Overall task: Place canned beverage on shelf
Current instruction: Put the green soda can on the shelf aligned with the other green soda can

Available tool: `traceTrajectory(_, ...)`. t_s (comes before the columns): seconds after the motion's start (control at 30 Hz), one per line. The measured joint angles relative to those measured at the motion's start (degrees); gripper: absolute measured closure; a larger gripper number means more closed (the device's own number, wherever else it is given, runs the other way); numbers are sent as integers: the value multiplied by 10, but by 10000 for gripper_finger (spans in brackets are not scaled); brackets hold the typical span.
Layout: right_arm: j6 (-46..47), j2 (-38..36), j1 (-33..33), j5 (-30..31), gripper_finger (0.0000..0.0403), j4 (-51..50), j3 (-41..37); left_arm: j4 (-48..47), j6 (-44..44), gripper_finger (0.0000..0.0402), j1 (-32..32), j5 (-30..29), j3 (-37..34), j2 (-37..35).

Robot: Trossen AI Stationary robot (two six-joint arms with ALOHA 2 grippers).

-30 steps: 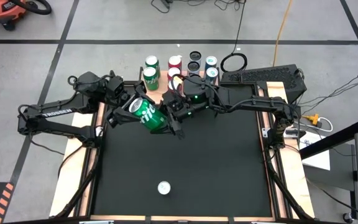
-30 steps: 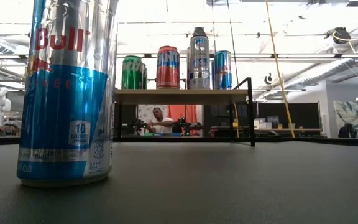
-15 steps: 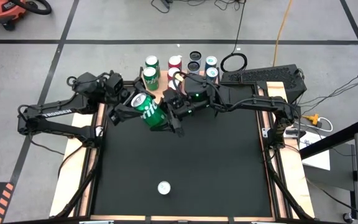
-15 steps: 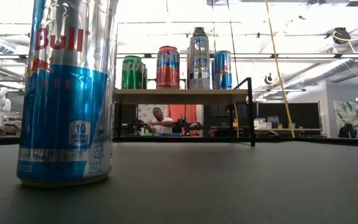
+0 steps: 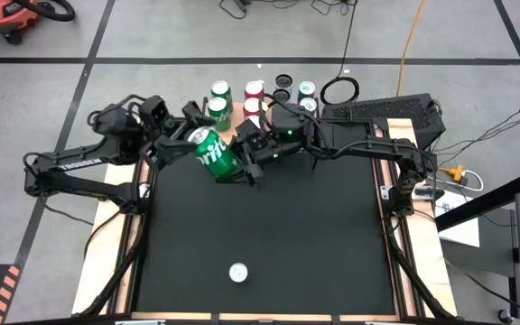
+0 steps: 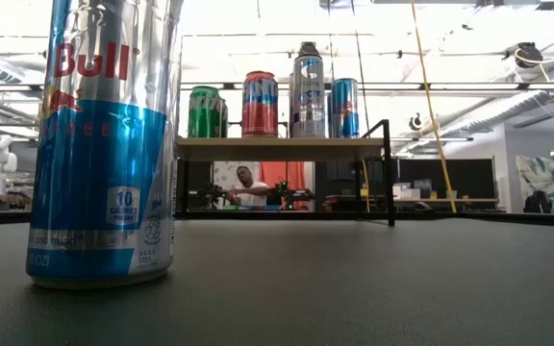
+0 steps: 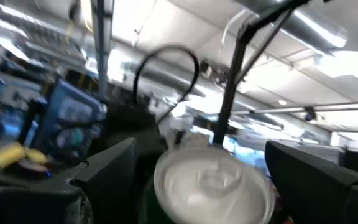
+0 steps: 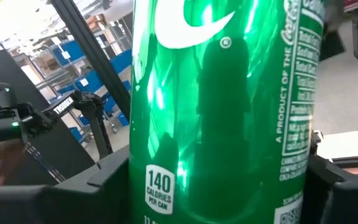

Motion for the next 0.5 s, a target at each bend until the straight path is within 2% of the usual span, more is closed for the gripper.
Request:
traceTrajectory(0.2, 2, 0, -1, 1, 124, 1, 0, -5, 40, 21, 2, -31, 9, -19)
traceTrajectory(0.5, 28, -1, -1, 1, 124, 1, 0, -81, 60, 17, -1, -130, 9, -66)
